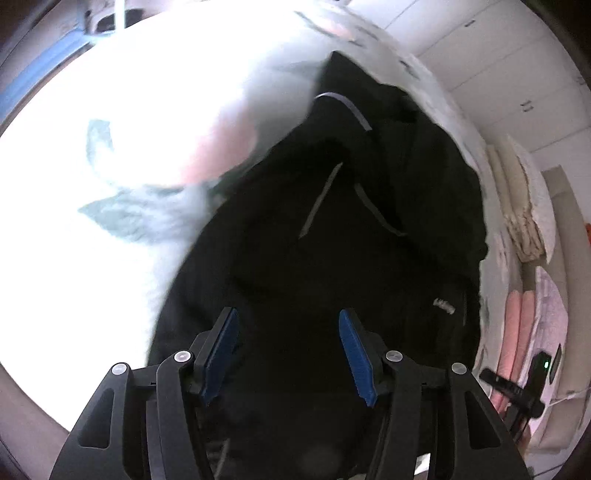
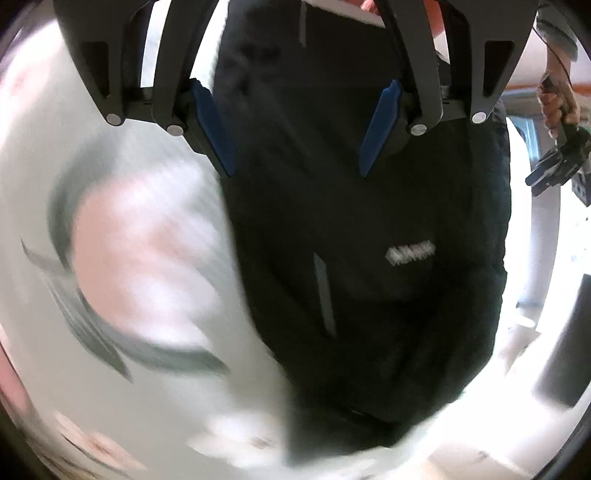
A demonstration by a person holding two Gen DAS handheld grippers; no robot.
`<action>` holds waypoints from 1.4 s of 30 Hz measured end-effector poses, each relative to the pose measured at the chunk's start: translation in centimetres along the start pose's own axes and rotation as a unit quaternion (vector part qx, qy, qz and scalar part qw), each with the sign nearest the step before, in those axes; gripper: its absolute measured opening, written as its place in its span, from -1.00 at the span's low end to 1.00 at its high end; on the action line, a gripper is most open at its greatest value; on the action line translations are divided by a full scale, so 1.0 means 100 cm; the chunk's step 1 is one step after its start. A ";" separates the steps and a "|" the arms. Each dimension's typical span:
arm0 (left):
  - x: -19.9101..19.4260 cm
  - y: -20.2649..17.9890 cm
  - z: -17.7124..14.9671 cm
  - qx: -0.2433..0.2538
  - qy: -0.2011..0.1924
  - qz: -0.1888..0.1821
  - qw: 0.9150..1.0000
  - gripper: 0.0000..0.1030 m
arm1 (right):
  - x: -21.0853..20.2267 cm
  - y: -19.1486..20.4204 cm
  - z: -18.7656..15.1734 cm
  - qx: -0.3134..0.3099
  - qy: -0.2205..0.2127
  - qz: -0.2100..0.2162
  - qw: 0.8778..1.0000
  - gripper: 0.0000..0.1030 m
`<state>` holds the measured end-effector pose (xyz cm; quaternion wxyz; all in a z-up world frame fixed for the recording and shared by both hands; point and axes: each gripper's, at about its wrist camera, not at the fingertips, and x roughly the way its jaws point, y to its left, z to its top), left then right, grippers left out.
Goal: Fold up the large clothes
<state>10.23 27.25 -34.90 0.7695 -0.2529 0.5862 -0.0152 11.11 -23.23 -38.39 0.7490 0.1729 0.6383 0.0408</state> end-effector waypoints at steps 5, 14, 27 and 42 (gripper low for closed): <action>-0.001 0.030 -0.019 -0.004 0.014 0.005 1.000 0.13 | 0.005 -0.033 -0.054 0.050 0.002 -0.011 0.999 0.41; -0.018 0.096 -0.061 -0.035 0.039 -0.026 0.998 0.42 | 0.020 -0.037 -0.120 0.065 0.008 -0.044 0.997 0.41; 0.024 0.121 -0.097 -0.048 0.094 -0.133 0.985 0.43 | 0.036 -0.061 -0.152 0.115 0.004 0.021 0.993 0.45; 0.043 0.095 -0.096 -0.036 0.112 -0.154 0.981 0.07 | 0.043 -0.065 -0.142 0.058 0.040 0.081 0.994 -0.16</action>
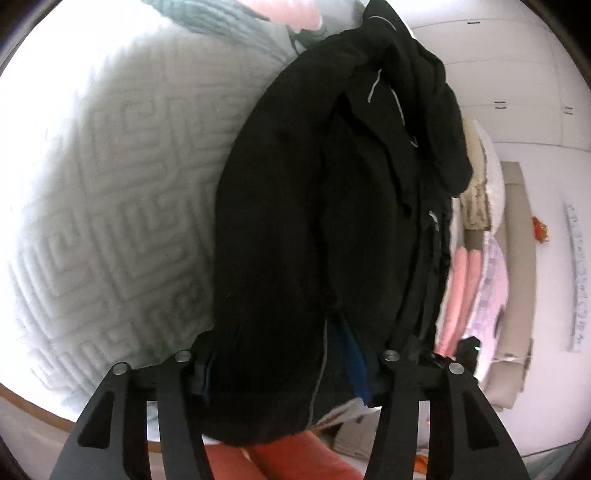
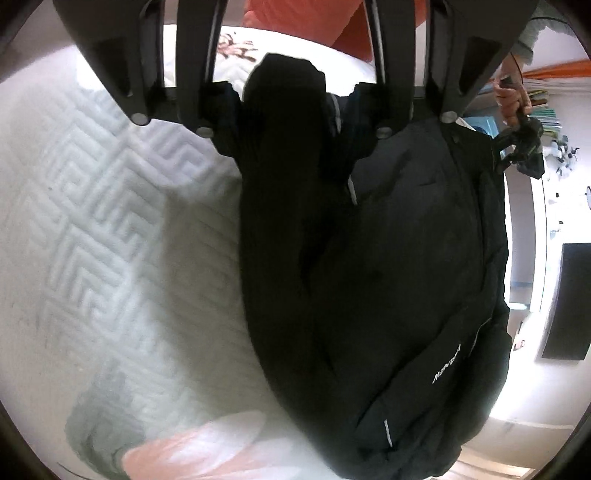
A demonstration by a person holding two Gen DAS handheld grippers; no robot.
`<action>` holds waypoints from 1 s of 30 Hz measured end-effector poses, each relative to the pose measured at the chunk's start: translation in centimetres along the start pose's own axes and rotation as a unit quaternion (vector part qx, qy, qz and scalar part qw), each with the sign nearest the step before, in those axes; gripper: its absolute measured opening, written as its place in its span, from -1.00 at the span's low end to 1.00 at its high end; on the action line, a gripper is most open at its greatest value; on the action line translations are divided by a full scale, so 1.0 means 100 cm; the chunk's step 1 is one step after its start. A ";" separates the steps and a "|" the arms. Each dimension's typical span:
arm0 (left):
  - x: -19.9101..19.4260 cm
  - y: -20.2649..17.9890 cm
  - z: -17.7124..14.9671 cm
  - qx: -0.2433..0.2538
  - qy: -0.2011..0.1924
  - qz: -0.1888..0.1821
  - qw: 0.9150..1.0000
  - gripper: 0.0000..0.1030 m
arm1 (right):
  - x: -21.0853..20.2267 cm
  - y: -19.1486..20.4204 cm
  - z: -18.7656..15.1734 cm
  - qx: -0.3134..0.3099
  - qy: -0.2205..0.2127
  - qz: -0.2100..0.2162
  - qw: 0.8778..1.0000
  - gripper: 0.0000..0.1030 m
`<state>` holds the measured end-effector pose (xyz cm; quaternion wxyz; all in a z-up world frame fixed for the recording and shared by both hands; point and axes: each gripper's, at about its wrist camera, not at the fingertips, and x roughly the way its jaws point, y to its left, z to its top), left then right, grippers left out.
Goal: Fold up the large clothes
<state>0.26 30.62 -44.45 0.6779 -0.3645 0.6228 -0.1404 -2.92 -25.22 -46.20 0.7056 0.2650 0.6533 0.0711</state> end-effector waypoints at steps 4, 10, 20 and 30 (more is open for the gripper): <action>-0.015 -0.024 0.009 0.012 -0.016 -0.007 1.000 -0.71 | -0.017 0.017 0.008 -0.022 -0.012 0.015 1.000 -0.69; -0.058 -0.088 0.045 0.032 -0.073 -0.045 0.996 -0.71 | -0.079 0.049 0.050 -0.041 -0.037 0.036 0.998 -0.75; -0.096 -0.206 0.198 0.062 -0.191 -0.109 0.974 -0.67 | -0.167 0.133 0.235 -0.049 -0.122 0.112 0.985 -0.77; 0.038 -0.205 0.348 0.000 -0.193 0.020 0.981 -0.32 | -0.034 0.157 0.419 -0.023 -0.106 0.015 0.994 -0.62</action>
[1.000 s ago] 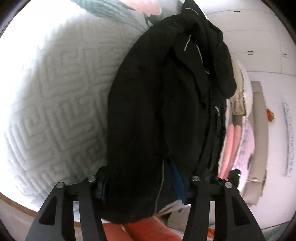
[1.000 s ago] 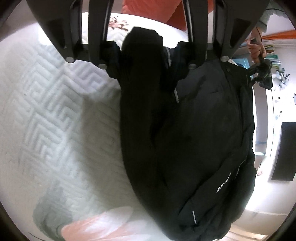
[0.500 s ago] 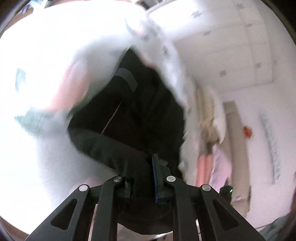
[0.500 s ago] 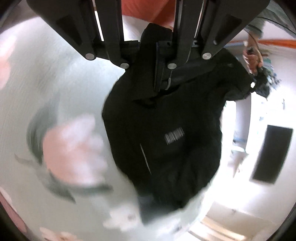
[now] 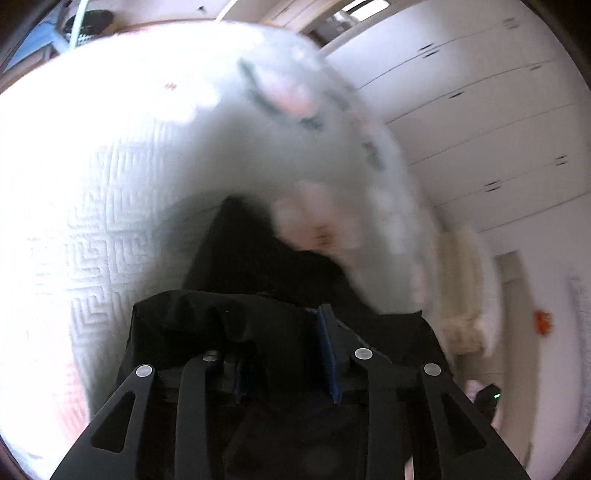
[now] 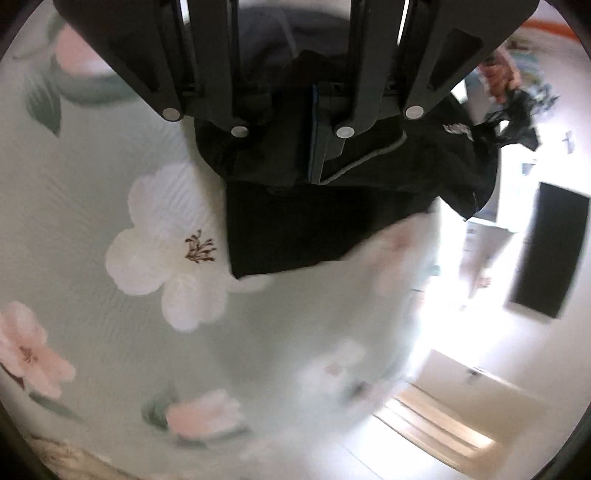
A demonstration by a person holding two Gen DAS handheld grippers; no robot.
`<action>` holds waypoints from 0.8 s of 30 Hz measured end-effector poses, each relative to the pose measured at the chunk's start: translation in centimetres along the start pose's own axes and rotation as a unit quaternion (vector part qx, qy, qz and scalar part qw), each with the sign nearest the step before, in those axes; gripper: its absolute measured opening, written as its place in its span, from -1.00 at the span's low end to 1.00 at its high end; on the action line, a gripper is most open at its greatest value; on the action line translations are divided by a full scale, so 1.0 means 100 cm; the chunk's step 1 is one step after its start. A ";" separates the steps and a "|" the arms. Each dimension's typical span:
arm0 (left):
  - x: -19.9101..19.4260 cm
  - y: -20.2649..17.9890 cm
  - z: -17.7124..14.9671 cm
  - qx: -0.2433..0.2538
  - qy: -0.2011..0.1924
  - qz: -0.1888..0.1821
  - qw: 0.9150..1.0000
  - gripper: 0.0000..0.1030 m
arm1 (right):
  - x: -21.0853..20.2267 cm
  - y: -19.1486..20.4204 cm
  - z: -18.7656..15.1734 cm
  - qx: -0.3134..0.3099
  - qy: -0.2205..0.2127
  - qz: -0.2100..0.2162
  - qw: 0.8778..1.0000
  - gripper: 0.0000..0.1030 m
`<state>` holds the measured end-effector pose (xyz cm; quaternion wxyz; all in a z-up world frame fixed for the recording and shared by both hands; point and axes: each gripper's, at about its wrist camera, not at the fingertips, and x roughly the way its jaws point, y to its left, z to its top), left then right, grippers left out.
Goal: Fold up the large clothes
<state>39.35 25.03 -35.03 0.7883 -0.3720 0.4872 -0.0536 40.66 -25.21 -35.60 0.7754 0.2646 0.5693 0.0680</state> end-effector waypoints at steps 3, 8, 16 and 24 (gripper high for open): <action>0.024 0.027 -0.004 -0.012 0.015 -0.003 1.000 -0.32 | 0.041 -0.014 -0.005 0.009 0.023 -0.005 1.000 -0.62; 0.018 0.031 0.002 -0.010 0.038 -0.019 0.999 -0.29 | 0.040 -0.014 -0.004 -0.007 0.027 0.000 1.000 -0.63; -0.053 -0.002 0.033 0.075 0.075 -0.005 0.994 -0.15 | -0.028 -0.033 0.005 0.072 -0.015 0.122 0.990 -0.30; -0.111 -0.004 0.064 0.104 0.004 -0.023 0.994 0.52 | -0.102 -0.022 0.005 0.076 -0.101 0.097 0.987 0.35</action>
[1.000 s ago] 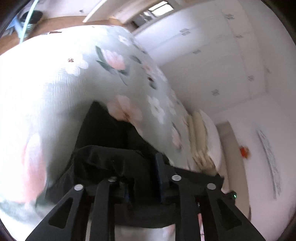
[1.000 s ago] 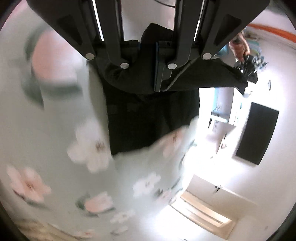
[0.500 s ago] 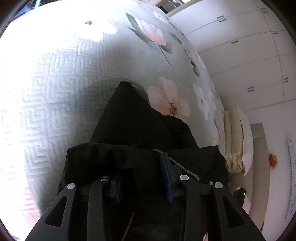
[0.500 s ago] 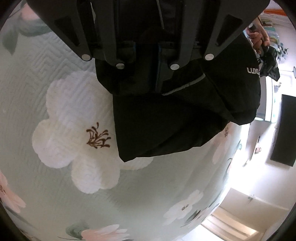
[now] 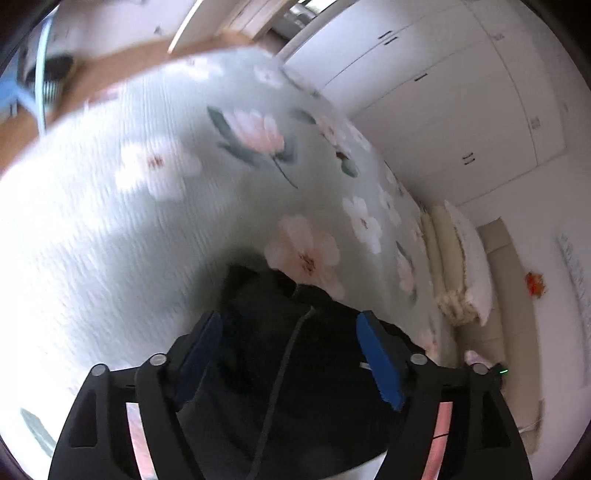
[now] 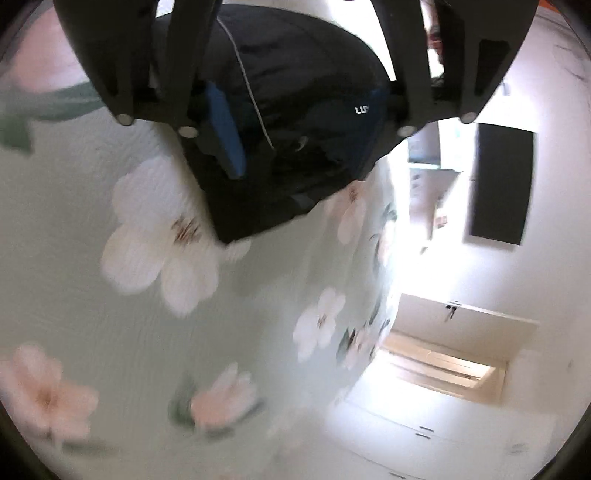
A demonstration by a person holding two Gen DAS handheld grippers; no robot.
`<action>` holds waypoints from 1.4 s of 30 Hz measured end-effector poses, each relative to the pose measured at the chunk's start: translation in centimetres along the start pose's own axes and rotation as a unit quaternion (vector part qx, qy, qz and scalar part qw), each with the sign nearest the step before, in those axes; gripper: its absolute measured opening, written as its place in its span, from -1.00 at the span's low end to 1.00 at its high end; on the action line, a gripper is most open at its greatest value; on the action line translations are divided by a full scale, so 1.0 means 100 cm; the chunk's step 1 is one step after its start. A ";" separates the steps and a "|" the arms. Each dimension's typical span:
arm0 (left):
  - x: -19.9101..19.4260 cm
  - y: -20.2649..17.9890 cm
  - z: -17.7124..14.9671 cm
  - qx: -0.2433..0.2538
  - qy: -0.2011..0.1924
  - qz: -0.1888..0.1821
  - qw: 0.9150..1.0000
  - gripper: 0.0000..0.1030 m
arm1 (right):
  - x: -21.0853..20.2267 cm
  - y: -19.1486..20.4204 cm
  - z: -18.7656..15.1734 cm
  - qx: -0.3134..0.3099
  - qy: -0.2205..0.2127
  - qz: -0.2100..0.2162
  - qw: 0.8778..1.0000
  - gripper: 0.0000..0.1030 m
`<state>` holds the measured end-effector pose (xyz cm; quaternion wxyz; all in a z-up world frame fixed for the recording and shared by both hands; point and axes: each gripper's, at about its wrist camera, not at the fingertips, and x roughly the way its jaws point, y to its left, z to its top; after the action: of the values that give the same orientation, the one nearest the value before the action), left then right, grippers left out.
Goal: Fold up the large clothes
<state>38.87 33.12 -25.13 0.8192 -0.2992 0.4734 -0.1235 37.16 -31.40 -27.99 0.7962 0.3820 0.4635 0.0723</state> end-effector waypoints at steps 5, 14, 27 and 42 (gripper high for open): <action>0.032 -0.002 -0.011 0.069 0.047 0.071 0.994 0.52 | 0.008 0.021 -0.011 -0.097 0.002 -0.095 0.991 0.36; 0.102 -0.001 -0.024 0.151 0.107 0.113 0.976 0.52 | 0.101 0.010 -0.012 -0.246 0.044 -0.208 0.946 0.36; 0.159 0.008 0.001 0.091 0.111 -0.036 0.989 0.22 | 0.158 -0.034 0.011 -0.182 0.103 -0.097 0.973 0.37; 0.107 -0.029 0.048 0.070 -0.025 -0.031 0.997 -0.74 | 0.102 0.057 0.029 -0.279 -0.072 -0.198 0.937 -0.74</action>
<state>48.77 27.40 -29.13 0.8454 -0.2588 0.4337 -0.1739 46.53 -24.23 -30.31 0.9004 0.0496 0.4320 0.0116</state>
